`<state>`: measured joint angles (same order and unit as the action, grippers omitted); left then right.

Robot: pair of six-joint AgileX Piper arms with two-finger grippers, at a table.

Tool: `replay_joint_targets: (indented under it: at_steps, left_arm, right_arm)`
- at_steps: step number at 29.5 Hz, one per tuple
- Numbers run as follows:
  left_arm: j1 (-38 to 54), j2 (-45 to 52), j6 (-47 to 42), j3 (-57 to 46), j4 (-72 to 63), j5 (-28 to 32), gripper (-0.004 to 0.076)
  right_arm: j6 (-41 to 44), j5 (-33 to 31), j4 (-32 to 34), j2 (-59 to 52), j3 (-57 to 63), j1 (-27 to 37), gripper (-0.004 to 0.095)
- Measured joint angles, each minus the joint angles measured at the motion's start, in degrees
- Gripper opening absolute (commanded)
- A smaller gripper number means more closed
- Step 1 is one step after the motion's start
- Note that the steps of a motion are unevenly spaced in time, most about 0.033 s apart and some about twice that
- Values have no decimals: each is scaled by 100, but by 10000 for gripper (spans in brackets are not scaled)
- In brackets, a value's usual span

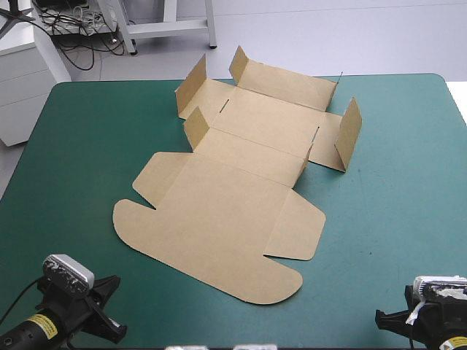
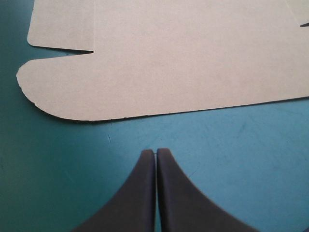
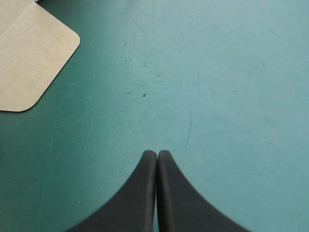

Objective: Fold the box

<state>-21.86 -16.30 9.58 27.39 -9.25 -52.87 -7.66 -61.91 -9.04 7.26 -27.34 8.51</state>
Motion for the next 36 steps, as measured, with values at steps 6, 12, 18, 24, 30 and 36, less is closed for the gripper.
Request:
replay_joint_targets:
  at_steps: [6,12,18,24,30,36]
  left_arm:
    - [0,0,0,0,0,0,-10]
    - [0,0,0,0,0,0,-10]
    - [0,0,0,0,0,0,-10]
    - [0,0,0,0,0,0,-10]
    - [0,0,0,0,0,0,-10]
    - [0,0,0,0,0,-1,-10]
  right_arm:
    - [0,0,0,0,0,0,-20]
    - [0,0,0,0,0,0,-20]
    - [18,-152,0,106,-92,0,-19]
    - [59,-718,47,1084,-1201,0,-19]
    - [175,-949,37,2681,-3129,0,-18]
    - [193,-949,-293,4208,-4614,0,-19]
